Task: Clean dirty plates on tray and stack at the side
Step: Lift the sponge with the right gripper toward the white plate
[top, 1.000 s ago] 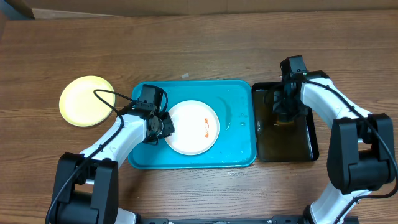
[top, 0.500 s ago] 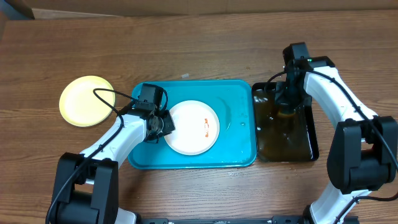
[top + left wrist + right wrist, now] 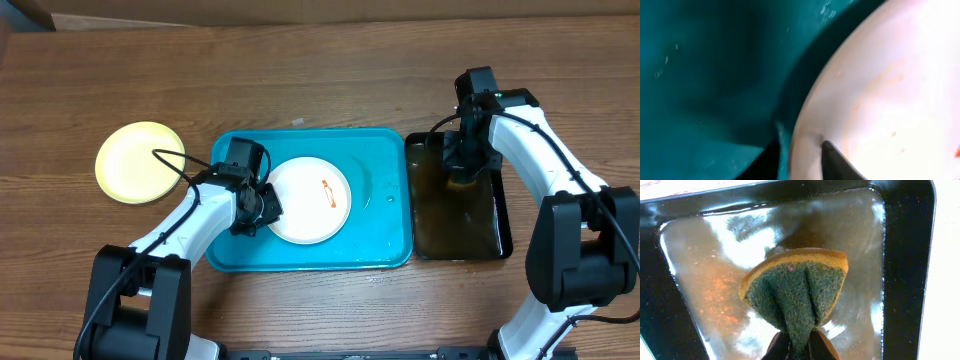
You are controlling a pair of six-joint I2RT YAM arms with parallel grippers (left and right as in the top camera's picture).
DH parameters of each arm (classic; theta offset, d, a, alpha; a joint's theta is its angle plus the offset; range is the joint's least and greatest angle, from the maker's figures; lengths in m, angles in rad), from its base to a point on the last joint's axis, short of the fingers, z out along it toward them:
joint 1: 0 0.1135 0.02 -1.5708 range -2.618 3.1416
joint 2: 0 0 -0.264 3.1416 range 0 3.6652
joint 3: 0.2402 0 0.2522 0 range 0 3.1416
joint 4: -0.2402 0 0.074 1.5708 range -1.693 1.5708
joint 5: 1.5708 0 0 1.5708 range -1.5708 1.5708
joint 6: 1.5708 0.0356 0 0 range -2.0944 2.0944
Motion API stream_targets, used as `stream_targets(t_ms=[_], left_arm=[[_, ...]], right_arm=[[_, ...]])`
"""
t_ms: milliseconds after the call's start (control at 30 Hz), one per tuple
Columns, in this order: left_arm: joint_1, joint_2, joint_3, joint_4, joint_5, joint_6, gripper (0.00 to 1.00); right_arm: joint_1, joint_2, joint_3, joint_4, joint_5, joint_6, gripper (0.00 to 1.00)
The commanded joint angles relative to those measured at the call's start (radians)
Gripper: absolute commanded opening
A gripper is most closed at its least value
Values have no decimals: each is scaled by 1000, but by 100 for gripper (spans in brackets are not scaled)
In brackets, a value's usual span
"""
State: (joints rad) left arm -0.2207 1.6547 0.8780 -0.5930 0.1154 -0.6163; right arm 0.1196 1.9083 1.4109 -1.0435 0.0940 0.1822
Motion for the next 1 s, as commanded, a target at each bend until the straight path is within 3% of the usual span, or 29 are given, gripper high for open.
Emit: stream_targets(t_ms=[0,133,233,300,400,533,967], left_arm=[[10,10,8,28,-10,-8,5],[9,10,8,16,22,-12,4],[8,10,8,-6,87,-19,19],[8,10,8,-1,84,-19,24],[11,10,8,37,64,-18,23],[9,10,8,64,82,-15,14],[-14,10,7,47,73,-8,16]], right_arm=[[6,-18,23,5,10,-34,4],[7,-18,42,-34,12,-91,4],[16,-18,61,-64,50,-117,4],[27,-18,64,-65,93,-117,4],[50,-18,64,-63,153,-116,4],[90,-18,64,-66,200,-115,4],[167,-18,64,-74,360,74,4]])
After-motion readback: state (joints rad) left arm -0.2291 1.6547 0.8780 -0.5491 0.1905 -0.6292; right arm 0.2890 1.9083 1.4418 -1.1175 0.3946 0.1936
